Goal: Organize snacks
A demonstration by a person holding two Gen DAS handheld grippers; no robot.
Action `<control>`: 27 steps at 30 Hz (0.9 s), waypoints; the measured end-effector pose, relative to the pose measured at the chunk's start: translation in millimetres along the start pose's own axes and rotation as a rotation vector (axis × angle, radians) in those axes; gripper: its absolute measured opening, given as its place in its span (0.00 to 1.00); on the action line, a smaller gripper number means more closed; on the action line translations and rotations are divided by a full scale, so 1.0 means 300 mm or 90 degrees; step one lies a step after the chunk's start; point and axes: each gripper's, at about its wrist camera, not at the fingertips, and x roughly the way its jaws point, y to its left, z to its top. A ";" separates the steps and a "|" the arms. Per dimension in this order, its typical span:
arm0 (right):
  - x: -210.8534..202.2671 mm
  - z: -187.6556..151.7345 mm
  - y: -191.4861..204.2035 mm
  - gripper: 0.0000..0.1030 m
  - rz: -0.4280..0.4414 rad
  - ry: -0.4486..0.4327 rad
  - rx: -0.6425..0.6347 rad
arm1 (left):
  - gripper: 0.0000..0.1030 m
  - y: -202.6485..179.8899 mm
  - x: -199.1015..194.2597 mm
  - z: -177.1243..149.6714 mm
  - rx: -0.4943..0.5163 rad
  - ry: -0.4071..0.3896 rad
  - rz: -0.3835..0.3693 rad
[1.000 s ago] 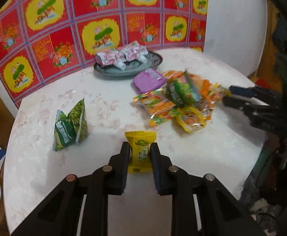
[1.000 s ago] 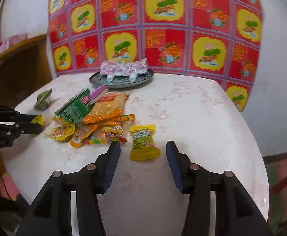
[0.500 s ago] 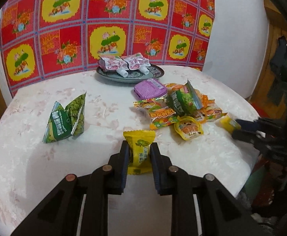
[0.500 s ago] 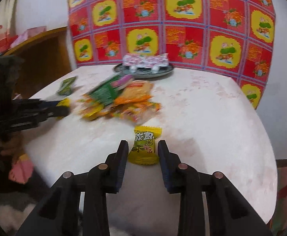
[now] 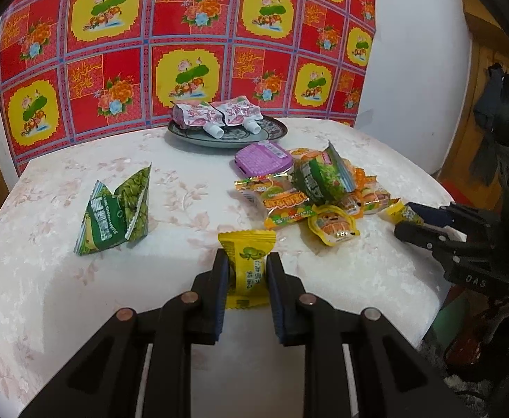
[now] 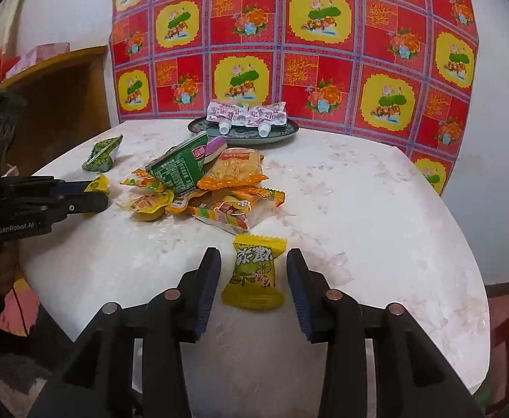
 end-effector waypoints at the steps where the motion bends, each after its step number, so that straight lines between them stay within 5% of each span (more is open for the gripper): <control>1: -0.003 -0.003 -0.003 0.39 0.003 -0.002 0.001 | 0.21 0.000 0.000 0.000 0.000 -0.001 0.000; 8: -0.010 -0.019 -0.002 0.39 -0.005 -0.023 0.021 | 0.21 0.001 -0.001 0.000 0.001 -0.004 -0.002; 11: -0.012 -0.019 -0.008 0.30 -0.012 -0.026 0.034 | 0.21 -0.002 0.000 -0.001 0.003 -0.005 0.001; 19: -0.117 0.003 0.086 0.27 0.052 -0.098 -0.039 | 0.19 0.013 -0.012 -0.008 -0.014 0.002 -0.015; 27: -0.169 0.034 0.152 0.27 0.069 -0.151 -0.067 | 0.19 -0.035 -0.116 -0.002 0.012 -0.068 -0.020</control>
